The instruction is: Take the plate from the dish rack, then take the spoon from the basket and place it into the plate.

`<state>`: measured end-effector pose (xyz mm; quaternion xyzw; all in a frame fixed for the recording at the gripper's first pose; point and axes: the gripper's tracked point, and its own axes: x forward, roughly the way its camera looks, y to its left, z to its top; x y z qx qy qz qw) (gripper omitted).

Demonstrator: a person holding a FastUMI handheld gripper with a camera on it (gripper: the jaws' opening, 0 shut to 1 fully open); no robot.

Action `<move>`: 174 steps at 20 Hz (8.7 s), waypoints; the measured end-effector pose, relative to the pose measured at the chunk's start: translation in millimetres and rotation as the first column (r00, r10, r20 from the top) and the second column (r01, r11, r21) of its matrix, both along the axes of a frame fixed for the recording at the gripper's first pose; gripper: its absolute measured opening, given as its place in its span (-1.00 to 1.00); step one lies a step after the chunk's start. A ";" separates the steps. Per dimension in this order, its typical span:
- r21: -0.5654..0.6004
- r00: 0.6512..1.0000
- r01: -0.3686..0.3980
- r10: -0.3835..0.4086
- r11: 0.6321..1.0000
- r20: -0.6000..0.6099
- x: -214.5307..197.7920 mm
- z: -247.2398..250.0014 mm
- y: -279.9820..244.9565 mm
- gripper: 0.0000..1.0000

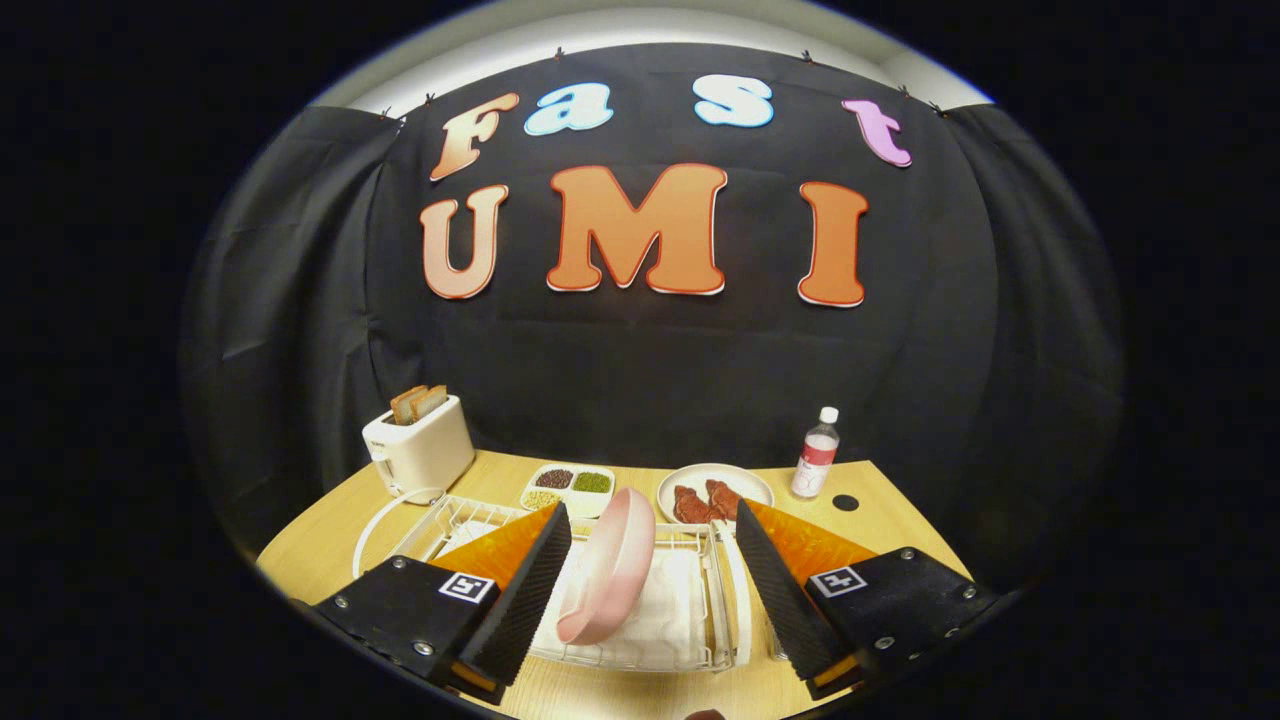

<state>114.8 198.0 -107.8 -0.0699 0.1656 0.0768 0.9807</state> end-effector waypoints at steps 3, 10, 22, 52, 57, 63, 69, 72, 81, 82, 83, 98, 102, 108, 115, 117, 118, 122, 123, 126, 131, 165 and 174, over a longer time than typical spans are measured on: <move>-0.029 0.999 0.036 -0.037 0.999 -0.031 15.3 -23.0 0.5 0.97; -0.012 0.964 0.124 -0.123 0.992 -0.234 38.0 -97.9 1.0 0.86; -0.056 0.961 0.227 -0.233 0.972 -0.152 69.9 -73.9 -4.5 -0.51; 0.225 0.953 0.257 -0.208 0.940 -0.220 -117.5 -32.0 -12.7 -0.54; 0.242 0.924 0.319 -0.243 0.917 -0.296 -169.1 -69.9 -20.4 -0.53; 0.251 0.885 0.379 -0.269 0.891 -0.380 -207.2 -118.7 -27.7 -0.53; 0.321 0.855 0.413 -0.242 0.852 -0.458 -211.8 -161.6 -18.7 -0.53; 0.376 0.842 0.432 -0.217 0.820 -0.493 -207.9 -180.5 -10.2 -0.53; 0.419 0.813 0.458 -0.179 0.784 -0.554 -183.6 -211.7 -5.1 -0.49; 0.410 0.807 0.462 -0.181 0.786 -0.562 -183.2 -214.7 -6.2 -0.46; 0.403 0.801 0.465 -0.181 0.788 -0.571 -182.5 -217.9 -7.4 -0.42; 0.235 0.824 0.454 -0.304 0.860 -0.478 -170.5 -181.7 -69.9 0.68; 0.144 0.871 0.403 -0.330 0.904 -0.363 -157.1 -139.5 -109.3 0.97; 0.062 0.916 0.363 -0.343 0.930 -0.209 -124.2 -88.4 -157.2 0.97; -0.050 0.954 0.282 -0.286 0.958 -0.086 -69.4 -78.2 -181.9 0.98; -0.110 0.972 0.217 -0.225 0.970 -0.071 -57.7 -87.7 -174.8 0.96; -0.132 0.978 0.189 -0.199 0.973 -0.067 -51.9 -92.9 -170.3 0.92; -0.131 0.981 0.145 -0.160 0.981 -0.109 -37.5 -118.1 -159.6 0.48; -0.124 0.979 0.151 -0.166 0.981 -0.117 -34.9 -122.0 -159.5 0.27; -0.120 0.979 0.153 -0.167 0.981 -0.117 -25.5 -127.0 -161.0 -0.36; -0.151 0.979 0.179 -0.191 0.972 -0.073 -19.7 -115.2 -175.3 -0.74; 0.033 0.994 0.071 -0.073 0.997 0.076 -152.7 14.4 -35.0 -0.83; 0.049 0.999 -0.009 0.007 0.999 0.051 -183.5 -29.8 21.1 -0.83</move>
